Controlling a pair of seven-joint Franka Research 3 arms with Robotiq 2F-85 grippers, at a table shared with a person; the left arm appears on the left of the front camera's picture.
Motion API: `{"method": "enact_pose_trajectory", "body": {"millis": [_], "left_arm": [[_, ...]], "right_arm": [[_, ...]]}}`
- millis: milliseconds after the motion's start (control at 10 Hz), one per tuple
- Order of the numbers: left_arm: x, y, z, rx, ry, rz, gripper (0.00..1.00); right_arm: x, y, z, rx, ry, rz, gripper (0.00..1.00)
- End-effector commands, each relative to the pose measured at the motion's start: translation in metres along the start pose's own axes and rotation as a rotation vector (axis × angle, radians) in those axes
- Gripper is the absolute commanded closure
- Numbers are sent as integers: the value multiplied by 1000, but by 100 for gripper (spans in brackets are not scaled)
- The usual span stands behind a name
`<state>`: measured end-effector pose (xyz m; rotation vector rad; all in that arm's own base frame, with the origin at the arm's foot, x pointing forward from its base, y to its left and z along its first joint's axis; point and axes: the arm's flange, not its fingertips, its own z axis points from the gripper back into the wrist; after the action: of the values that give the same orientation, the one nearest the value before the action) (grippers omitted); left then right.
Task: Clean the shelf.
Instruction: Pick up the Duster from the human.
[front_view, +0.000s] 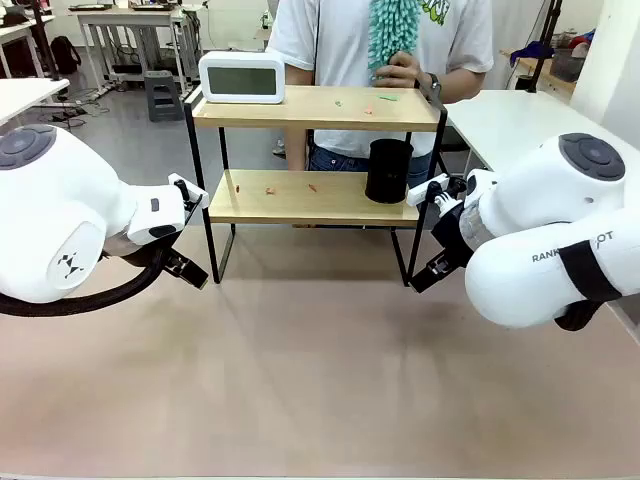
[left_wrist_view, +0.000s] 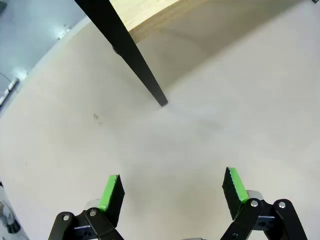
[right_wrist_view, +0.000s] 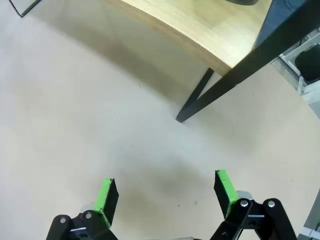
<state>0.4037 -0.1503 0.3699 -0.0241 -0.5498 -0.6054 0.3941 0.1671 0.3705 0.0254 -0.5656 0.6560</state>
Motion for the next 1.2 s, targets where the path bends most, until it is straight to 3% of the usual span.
{"method": "enact_pose_trajectory", "body": {"millis": [0,1100], "left_arm": [[0,0,0,0,0,0,0],[0,0,0,0,0,0,0]], "right_arm": [[0,0,0,0,0,0,0],[0,0,0,0,0,0,0]]}}
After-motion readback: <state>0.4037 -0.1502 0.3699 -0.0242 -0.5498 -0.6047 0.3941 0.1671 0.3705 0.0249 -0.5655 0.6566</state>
